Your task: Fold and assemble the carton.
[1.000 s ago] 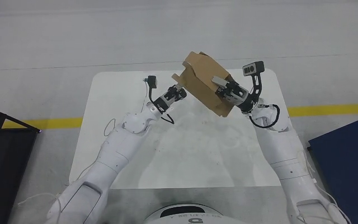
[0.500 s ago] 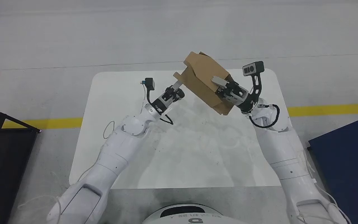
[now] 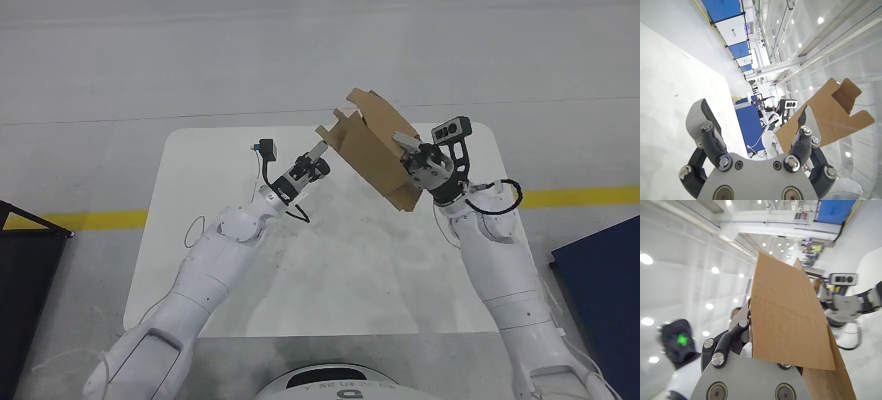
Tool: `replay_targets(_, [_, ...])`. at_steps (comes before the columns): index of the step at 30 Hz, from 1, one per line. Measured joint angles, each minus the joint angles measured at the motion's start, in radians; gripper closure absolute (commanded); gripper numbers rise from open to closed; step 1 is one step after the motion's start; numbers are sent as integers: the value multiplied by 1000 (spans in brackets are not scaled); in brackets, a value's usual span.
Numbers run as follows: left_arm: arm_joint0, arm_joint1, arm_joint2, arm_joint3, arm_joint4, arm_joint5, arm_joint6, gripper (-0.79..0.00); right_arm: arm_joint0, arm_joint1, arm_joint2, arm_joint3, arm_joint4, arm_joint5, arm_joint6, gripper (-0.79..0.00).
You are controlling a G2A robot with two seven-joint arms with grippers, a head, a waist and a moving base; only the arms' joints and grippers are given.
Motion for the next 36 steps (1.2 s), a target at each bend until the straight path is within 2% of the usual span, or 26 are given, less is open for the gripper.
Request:
replay_targets(3, [0, 0, 0, 0, 0, 0, 0, -785, -20, 6, 44, 25, 251, 216, 36, 0])
replay_targets(6, [0, 0, 0, 0, 0, 0, 0, -785, -42, 11, 76, 40, 411, 414, 6, 0])
replay_targets(10, [0, 0, 0, 0, 0, 0, 0, -785, -57, 13, 96, 40, 542, 583, -40, 0])
replay_targets(18, [1, 0, 1, -4, 3, 2, 1, -785, -56, 15, 105, 30, 538, 601, -38, 0])
replay_targets(23, [22, -3, 7, -101, 19, 29, 7, -785, -64, 14, 91, 35, 551, 620, -94, 0])
replay_targets(25, [24, -5, 9, -139, 23, 51, 5, -785, -68, 14, 79, 44, 496, 603, -108, 0])
replay_targets(27, [20, -7, 13, -173, 37, 72, 8, -785, -69, 14, 75, 51, 484, 629, -98, 0])
replay_targets(32, [0, -13, 23, -224, 81, 112, 28, -785, -70, 13, 66, 56, 474, 630, -97, 0])
replay_targets(36, [-20, -19, 42, -244, 192, 165, 74, -785, -70, 12, 57, 62, 463, 628, -86, 0])
